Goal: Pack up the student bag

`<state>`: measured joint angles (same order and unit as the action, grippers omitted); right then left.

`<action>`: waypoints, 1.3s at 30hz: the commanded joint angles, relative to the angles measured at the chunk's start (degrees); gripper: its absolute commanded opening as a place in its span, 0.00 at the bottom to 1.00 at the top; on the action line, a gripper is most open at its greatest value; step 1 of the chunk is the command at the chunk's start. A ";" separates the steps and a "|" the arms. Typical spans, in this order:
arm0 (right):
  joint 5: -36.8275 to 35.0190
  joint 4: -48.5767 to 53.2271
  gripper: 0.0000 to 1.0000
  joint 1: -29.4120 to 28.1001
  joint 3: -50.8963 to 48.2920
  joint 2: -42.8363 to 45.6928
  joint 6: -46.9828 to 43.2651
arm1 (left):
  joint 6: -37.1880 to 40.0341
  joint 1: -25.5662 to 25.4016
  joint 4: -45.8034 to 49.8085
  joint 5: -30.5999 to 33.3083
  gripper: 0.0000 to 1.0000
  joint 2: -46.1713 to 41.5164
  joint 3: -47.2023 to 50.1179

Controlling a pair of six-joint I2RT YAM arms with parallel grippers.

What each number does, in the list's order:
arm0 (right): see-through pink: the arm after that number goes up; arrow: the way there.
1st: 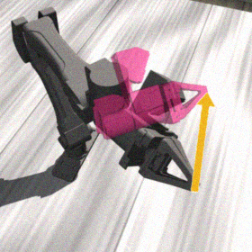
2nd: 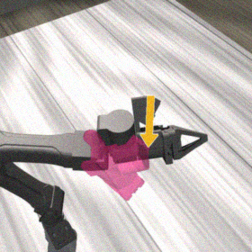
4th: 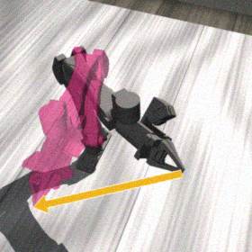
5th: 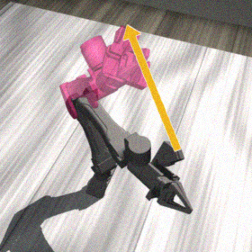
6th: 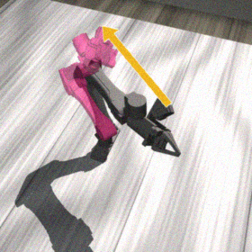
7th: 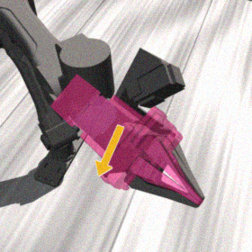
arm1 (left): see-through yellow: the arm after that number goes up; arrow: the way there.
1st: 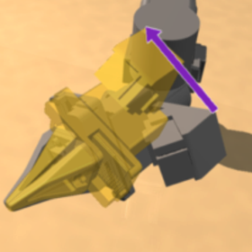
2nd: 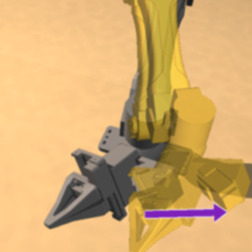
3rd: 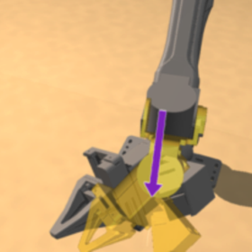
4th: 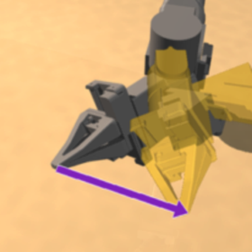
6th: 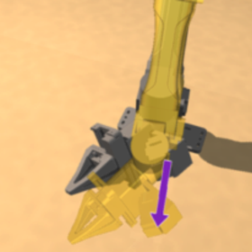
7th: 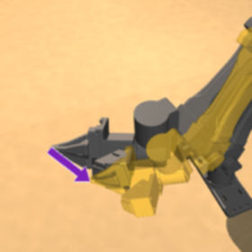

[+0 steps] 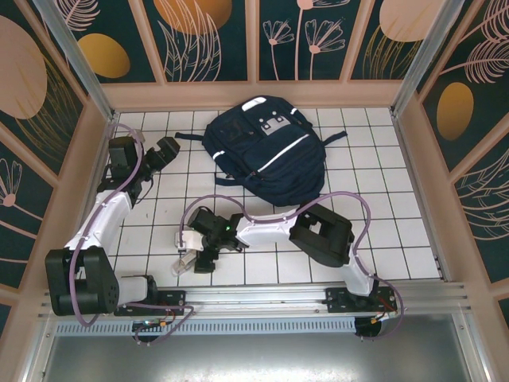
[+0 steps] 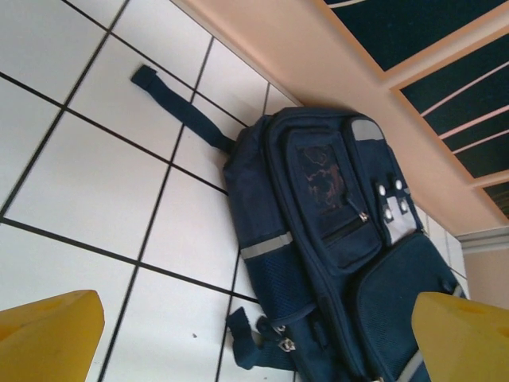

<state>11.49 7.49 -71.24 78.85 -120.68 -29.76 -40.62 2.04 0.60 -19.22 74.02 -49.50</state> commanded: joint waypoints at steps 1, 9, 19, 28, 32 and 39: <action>0.38 -0.06 0.98 -0.31 3.05 -3.08 -2.67 | -1.58 0.16 -2.86 -2.26 0.99 0.29 -0.47; 0.91 2.09 0.81 0.56 4.89 -5.29 -2.27 | -2.14 0.15 -3.15 -2.66 0.99 0.40 -0.69; 2.50 0.65 0.53 2.45 1.92 -1.77 1.40 | -2.95 0.15 -3.57 -2.73 0.98 0.42 -0.79; 5.07 -1.23 0.48 6.57 -0.53 5.17 10.04 | -6.84 0.15 -8.25 -8.54 0.98 1.34 -0.39; 8.05 -4.18 0.46 10.03 -3.99 10.31 14.85 | -9.17 0.11 -10.98 -11.01 0.99 2.03 -0.59; 6.10 -7.56 0.45 17.29 -11.27 19.78 22.18 | -8.95 -1.61 -11.97 -10.48 0.98 1.13 -1.19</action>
<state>18.02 3.03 -56.25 70.00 -105.14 -12.56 -49.19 1.56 -8.60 -28.51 75.90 -49.50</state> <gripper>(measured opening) 0.456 0.986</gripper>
